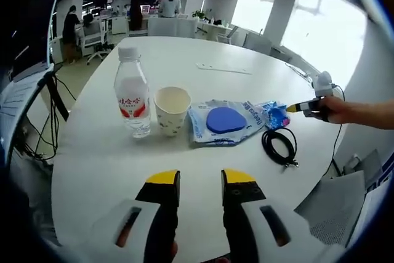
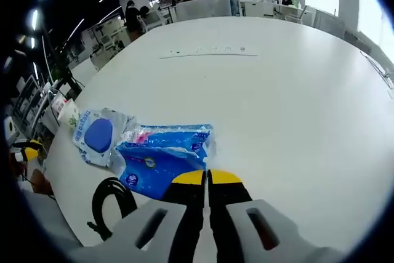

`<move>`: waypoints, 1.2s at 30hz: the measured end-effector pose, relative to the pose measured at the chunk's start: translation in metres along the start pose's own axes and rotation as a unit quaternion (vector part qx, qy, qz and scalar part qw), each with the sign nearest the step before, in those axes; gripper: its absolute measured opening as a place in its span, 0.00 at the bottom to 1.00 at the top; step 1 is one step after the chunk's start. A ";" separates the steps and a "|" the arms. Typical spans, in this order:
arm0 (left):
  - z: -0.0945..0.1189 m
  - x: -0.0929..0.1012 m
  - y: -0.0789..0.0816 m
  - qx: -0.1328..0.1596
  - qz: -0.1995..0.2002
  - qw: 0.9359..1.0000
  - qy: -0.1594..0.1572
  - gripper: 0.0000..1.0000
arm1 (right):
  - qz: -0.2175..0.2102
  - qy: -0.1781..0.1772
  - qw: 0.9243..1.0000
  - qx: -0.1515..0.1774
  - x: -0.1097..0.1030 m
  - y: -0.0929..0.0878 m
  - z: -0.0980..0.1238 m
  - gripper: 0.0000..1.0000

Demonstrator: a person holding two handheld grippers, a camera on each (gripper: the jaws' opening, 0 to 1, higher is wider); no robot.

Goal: Arrange the tabletop items into an orderly group along one side of the table until the central work area is clear of visible clutter.

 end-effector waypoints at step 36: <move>0.000 -0.003 0.001 0.005 0.009 1.000 -0.001 0.25 | -0.060 -0.027 0.998 0.008 0.004 -0.009 0.012 0.00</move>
Point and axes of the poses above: the point that each gripper's makers call its tool centre point, and the gripper's own axes: z roughly backward along the fingers, x roughly to its right, y roughly out of its top, the point moved 9 cm from there along z, roughly backward along the fingers, and after that the axes turned 2 degrees about -y, right-handed, at the moved point
